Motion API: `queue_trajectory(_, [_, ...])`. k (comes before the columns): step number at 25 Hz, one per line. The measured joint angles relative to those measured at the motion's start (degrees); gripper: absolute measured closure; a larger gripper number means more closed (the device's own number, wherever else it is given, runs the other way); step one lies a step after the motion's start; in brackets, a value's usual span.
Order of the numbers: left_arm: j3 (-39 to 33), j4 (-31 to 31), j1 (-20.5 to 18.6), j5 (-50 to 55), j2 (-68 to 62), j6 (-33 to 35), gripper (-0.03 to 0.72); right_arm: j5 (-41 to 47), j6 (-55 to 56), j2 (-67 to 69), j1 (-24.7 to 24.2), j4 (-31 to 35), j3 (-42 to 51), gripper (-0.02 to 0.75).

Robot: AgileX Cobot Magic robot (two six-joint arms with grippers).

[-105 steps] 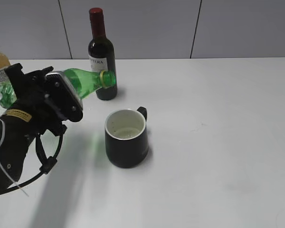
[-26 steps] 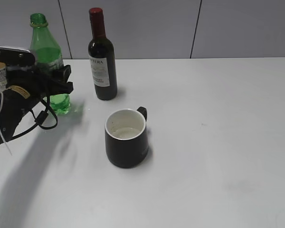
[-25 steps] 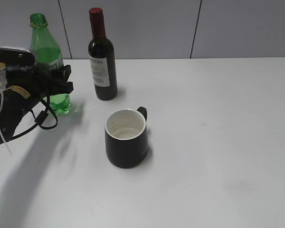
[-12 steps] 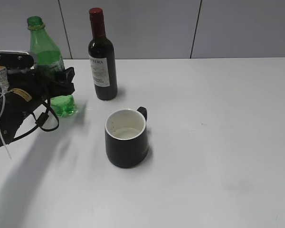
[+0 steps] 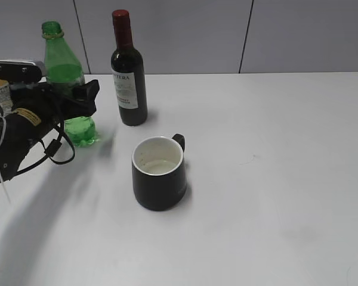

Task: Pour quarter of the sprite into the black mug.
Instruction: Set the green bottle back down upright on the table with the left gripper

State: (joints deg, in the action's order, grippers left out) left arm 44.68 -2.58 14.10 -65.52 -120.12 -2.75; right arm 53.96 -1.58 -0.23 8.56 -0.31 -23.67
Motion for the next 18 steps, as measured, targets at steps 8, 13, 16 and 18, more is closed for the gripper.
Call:
queue_trajectory(8, [-4.0,1.2,0.0,-0.7,2.6,-0.1,0.071,0.0,0.0,0.0,0.0,0.0,0.0,0.274])
queue_trajectory(13, [-8.4,1.2,0.0,-2.9,4.1,-0.1,0.071,0.0,0.0,0.0,0.0,0.0,0.0,0.274])
queue_trajectory(16, [-11.1,0.8,0.0,-3.3,5.1,-0.1,0.071,0.0,0.0,0.0,0.0,0.0,0.0,0.274])
queue_trajectory(18, [-13.1,0.8,0.0,-3.5,5.7,-0.1,0.071,0.0,0.0,0.0,0.0,0.0,0.0,0.274])
